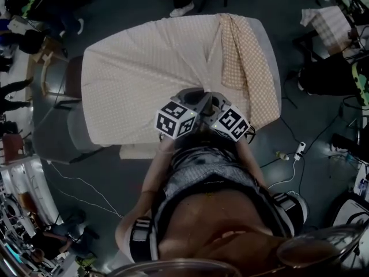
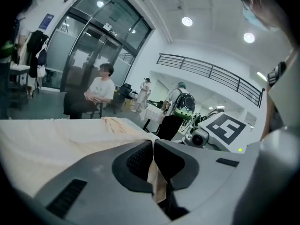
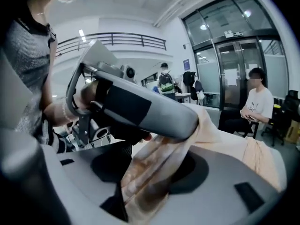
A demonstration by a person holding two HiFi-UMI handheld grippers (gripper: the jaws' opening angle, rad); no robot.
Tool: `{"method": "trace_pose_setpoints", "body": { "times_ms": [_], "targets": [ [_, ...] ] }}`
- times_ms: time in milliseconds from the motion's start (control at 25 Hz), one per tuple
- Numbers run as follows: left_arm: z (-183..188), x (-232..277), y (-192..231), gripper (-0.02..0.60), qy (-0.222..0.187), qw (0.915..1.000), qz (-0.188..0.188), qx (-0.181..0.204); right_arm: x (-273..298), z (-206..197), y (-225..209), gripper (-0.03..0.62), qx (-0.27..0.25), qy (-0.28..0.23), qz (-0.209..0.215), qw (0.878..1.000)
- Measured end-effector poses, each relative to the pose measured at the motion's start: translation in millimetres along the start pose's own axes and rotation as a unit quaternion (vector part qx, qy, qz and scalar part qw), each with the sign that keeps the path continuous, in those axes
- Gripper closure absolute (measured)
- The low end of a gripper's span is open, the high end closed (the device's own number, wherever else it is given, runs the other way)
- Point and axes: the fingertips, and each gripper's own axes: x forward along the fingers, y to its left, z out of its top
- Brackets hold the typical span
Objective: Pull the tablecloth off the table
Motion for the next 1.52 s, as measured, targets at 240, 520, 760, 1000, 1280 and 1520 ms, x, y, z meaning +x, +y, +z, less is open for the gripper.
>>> {"method": "trace_pose_setpoints", "body": {
  "times_ms": [240,520,760,1000,1280,1520],
  "targets": [
    [-8,-7,-1,0.572,0.046,0.9968,-0.063,0.016,-5,-1,-10,0.505,-0.019,0.014,-0.007,1.000],
    [-10,-20,16,0.568,0.007,0.9998,-0.019,0.008,-1,-3,-20,0.528,0.031,0.005,-0.027,0.999],
    [-19,-53,39,0.469,-0.082,0.9936,0.028,-0.072,1,-2,-28,0.528,0.044,0.007,-0.030,0.999],
    [-42,-100,87,0.371,-0.121,0.9803,0.111,-0.109,-2,-4,-33,0.528,0.090,-0.015,-0.035,0.995],
    [-99,-114,119,0.295,-0.022,0.9844,0.160,-0.070,4,0,-35,0.528,0.107,-0.021,-0.036,0.993],
    [-148,-98,124,0.272,0.096,0.9819,0.162,0.017,6,2,-32,0.528,0.111,-0.021,-0.039,0.993]
  ]
}}
